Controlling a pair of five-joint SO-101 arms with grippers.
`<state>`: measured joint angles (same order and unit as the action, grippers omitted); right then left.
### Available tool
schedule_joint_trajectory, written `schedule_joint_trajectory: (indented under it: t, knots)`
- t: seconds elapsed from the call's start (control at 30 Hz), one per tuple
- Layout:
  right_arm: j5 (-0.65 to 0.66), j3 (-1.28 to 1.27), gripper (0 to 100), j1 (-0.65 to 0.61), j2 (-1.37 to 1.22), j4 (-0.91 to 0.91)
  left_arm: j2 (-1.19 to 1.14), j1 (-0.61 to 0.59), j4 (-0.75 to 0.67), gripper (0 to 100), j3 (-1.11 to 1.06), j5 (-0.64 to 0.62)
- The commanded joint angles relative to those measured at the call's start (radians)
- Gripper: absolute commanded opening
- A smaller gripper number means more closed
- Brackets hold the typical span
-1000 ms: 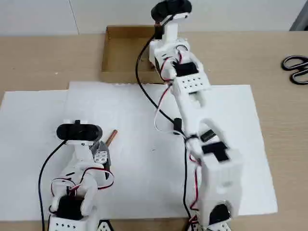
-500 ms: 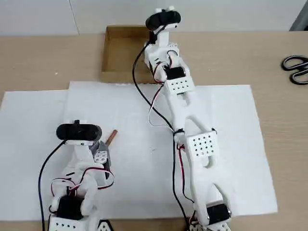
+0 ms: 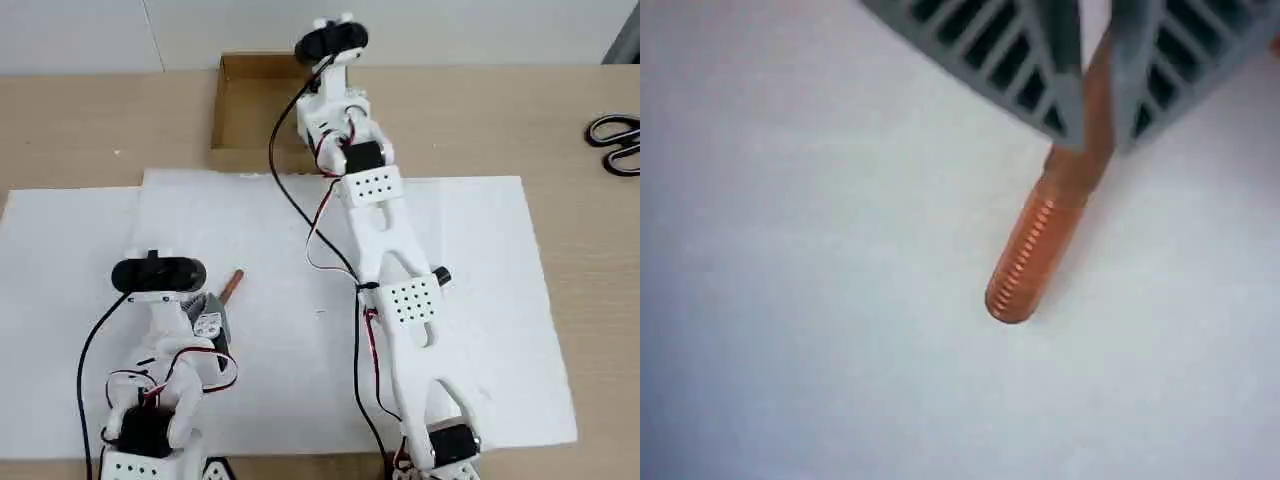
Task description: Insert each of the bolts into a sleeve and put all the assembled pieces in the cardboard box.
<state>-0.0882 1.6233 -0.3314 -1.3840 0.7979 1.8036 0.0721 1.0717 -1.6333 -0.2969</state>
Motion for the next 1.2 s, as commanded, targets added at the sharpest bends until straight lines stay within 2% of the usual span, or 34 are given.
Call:
schedule_joint_trajectory:
  t: [0.0,0.17,0.33,0.63,0.83,1.03,1.17]
  knots:
    - [0.014,0.060,27.3,-0.004,0.033,0.030,0.009,0.000,-0.020,1,0.004,-0.003]
    - [0.009,0.060,24.0,-0.004,0.099,0.065,0.009,0.000,-0.020,1,0.004,-0.003]
    - [0.009,0.058,17.8,-0.018,0.177,0.186,0.009,0.000,-0.020,1,0.004,-0.005]
    - [0.005,0.058,0.9,-0.050,0.334,0.641,0.009,-0.002,-0.020,1,0.004,-0.005]
    - [-0.092,0.058,0.7,-0.039,0.469,0.912,0.009,0.000,-0.020,1,0.004,-0.005]
    - [-0.097,0.008,0.7,0.008,0.576,0.938,0.009,0.000,-0.020,1,0.004,-0.005]
    - [-0.147,-0.186,0.4,0.039,0.720,0.943,0.009,0.000,-0.020,1,0.004,-0.005]
